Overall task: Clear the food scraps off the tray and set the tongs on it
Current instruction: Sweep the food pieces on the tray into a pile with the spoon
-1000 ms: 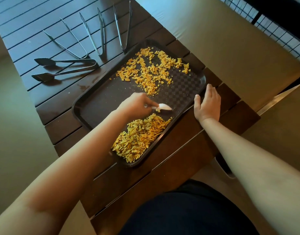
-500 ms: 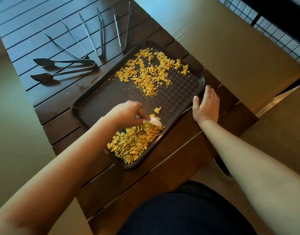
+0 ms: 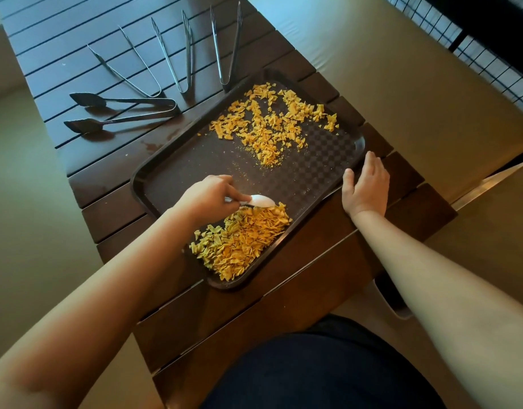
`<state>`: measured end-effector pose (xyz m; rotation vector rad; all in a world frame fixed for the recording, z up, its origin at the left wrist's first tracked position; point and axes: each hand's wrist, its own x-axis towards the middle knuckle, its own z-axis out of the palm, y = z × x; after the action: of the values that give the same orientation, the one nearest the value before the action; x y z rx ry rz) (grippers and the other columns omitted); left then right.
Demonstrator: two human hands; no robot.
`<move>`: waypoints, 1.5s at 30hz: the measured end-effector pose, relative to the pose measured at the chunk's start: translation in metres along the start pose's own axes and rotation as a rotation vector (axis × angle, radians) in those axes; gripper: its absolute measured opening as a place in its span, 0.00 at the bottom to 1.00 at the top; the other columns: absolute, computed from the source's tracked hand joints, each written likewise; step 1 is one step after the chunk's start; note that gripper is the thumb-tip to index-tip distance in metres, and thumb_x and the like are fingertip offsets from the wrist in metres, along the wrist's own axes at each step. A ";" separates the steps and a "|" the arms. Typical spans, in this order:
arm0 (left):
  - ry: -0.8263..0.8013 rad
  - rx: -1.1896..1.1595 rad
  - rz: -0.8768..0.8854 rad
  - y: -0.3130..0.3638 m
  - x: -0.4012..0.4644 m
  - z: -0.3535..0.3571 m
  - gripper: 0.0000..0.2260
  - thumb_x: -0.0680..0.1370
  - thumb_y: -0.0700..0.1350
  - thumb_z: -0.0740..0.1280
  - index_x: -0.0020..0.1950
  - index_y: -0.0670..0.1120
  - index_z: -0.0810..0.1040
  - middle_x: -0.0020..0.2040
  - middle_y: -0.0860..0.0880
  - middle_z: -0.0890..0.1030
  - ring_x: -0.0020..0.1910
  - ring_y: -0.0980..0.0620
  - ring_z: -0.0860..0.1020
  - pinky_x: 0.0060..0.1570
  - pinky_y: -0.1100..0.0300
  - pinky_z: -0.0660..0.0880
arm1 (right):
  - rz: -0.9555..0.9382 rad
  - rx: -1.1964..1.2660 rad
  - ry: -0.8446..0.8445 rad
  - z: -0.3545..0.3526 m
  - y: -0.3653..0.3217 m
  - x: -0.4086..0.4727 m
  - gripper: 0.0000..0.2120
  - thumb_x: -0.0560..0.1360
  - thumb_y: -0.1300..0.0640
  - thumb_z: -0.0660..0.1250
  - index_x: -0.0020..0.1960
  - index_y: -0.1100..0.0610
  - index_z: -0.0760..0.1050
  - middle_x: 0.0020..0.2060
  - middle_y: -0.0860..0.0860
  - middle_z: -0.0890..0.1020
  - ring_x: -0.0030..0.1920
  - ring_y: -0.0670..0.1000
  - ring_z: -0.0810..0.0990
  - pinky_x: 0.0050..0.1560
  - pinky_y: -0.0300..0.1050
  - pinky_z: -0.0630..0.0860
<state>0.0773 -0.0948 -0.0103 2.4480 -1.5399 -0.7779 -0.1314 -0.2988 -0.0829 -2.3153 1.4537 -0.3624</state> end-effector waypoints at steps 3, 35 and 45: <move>0.006 0.007 0.002 -0.011 -0.014 0.001 0.12 0.76 0.44 0.66 0.57 0.56 0.80 0.43 0.55 0.72 0.42 0.56 0.71 0.37 0.62 0.68 | -0.003 0.000 0.003 0.001 0.000 0.000 0.31 0.79 0.45 0.52 0.75 0.62 0.55 0.74 0.59 0.61 0.74 0.57 0.57 0.74 0.52 0.55; 0.048 -0.075 0.019 0.012 -0.019 -0.006 0.13 0.76 0.43 0.65 0.55 0.58 0.81 0.39 0.62 0.69 0.39 0.59 0.70 0.34 0.66 0.66 | -0.009 0.002 0.006 0.001 0.000 0.002 0.29 0.80 0.47 0.54 0.75 0.63 0.55 0.73 0.60 0.62 0.74 0.57 0.57 0.74 0.51 0.54; -0.055 0.045 0.146 0.019 -0.034 -0.001 0.10 0.75 0.48 0.67 0.54 0.60 0.81 0.45 0.59 0.72 0.43 0.60 0.70 0.34 0.70 0.63 | -0.010 -0.006 0.011 0.000 0.000 0.002 0.29 0.80 0.48 0.54 0.75 0.63 0.55 0.74 0.60 0.61 0.74 0.56 0.57 0.74 0.51 0.53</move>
<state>0.0513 -0.0745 0.0100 2.3310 -1.7515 -0.7988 -0.1305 -0.3003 -0.0829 -2.3300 1.4505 -0.3740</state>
